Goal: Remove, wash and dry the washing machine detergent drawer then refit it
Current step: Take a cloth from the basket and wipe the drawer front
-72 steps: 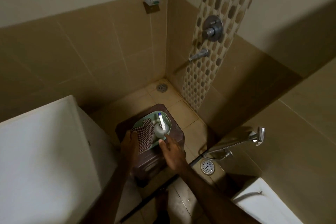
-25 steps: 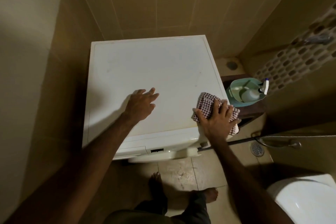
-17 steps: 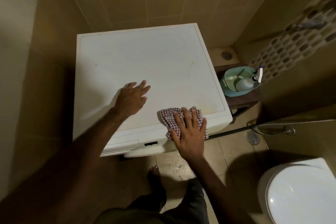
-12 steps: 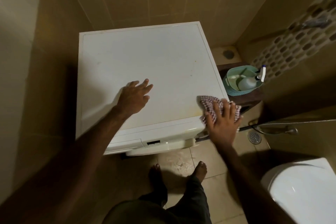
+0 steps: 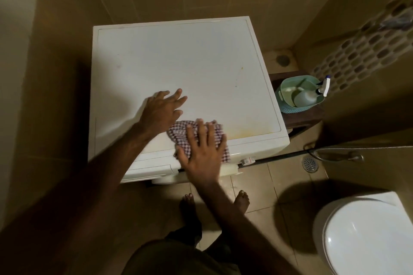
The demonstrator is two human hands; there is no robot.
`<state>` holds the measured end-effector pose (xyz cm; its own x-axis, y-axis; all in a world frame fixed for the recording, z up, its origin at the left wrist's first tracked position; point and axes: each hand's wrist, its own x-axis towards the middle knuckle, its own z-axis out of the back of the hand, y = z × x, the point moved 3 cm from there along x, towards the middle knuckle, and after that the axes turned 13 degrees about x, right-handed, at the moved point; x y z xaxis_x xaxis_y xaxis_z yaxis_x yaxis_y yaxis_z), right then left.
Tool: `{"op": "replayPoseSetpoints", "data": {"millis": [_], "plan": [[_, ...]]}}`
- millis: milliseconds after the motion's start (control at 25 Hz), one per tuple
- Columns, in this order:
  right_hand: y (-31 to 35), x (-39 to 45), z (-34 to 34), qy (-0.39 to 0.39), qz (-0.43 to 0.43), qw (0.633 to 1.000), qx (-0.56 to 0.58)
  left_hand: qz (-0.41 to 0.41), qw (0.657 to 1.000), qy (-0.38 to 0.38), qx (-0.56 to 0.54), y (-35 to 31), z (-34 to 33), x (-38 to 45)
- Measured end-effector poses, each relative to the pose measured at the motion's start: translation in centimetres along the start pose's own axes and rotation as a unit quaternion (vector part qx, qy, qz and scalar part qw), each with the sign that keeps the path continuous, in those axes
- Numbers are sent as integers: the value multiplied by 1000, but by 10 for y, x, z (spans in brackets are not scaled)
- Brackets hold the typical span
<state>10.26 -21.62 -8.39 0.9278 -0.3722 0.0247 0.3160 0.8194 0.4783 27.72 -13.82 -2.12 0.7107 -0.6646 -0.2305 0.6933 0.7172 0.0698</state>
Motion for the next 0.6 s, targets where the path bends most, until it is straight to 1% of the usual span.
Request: {"op": "replayPoseSetpoints", "data": {"millis": [80, 120, 160, 200, 280, 360, 440, 480, 520, 560, 600], "plan": [[9, -9, -10, 40, 71, 997, -12, -1, 1000, 4, 1, 1, 1, 1], [-3, -9, -6, 46, 99, 994, -22, -1, 1000, 3, -2, 2, 2, 1], [-22, -8, 4, 45, 106, 993, -27, -1, 1000, 1, -7, 2, 3, 1], [-48, -7, 19, 40, 83, 995, -33, 0, 1000, -1, -10, 2, 3, 0], [-111, 0, 59, 0, -22, 998, -59, 6, 1000, -4, -6, 2, 1, -2], [-168, 14, 98, -29, -157, 985, -62, 9, 1000, -6, -5, 1, -1, -2], [-194, 43, 119, -27, -251, 967, -47, 10, 1000, -8, -16, 2, -1, -2], [-193, 61, 121, -31, -271, 961, -44, 11, 1000, -8, -21, 2, 0, -2], [-182, 76, 119, -38, -269, 961, -48, 12, 1000, -6, -22, 2, 0, -2], [-165, 90, 111, -40, -240, 968, -55, 14, 1000, -2, -20, 1, 0, -2], [-143, 100, 99, -32, -187, 980, -59, 17, 1000, 1, -18, 0, -2, -2]]}}
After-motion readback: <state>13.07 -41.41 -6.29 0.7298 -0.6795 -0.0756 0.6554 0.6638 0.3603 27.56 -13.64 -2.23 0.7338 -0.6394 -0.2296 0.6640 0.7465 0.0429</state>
